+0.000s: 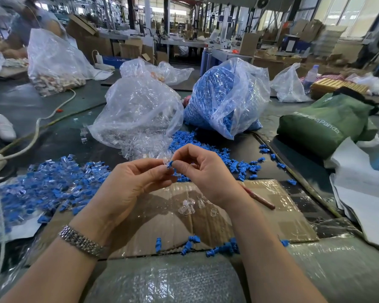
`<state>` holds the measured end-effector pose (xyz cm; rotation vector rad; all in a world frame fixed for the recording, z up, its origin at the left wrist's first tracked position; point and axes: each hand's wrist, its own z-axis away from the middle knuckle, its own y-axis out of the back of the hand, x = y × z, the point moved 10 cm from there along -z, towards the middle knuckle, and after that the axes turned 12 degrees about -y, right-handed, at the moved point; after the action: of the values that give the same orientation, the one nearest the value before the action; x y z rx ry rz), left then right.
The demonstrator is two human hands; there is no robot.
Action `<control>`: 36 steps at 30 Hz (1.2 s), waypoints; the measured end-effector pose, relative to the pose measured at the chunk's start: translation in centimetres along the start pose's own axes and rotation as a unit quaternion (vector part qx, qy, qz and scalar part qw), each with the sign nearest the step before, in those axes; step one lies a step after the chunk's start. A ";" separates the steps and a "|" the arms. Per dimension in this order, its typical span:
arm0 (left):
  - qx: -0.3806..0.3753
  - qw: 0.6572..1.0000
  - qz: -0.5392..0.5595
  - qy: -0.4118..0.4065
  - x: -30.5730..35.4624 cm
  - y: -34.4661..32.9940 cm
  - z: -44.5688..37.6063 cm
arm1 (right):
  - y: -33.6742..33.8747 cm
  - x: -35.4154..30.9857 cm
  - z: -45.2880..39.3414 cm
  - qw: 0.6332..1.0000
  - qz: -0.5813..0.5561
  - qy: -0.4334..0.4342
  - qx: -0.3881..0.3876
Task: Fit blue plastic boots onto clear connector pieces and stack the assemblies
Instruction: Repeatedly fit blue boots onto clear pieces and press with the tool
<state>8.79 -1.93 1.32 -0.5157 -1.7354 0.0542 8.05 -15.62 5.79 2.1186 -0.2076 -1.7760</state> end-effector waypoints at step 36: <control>0.073 0.997 0.025 0.015 -0.5 1.9 -0.2 | 7.9 8.3 2.9 0.829 0.400 -0.372 0.118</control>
<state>9.68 -0.48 0.30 -0.4501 -1.6744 0.2055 7.86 -26.27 0.64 1.0166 -1.3461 -1.9227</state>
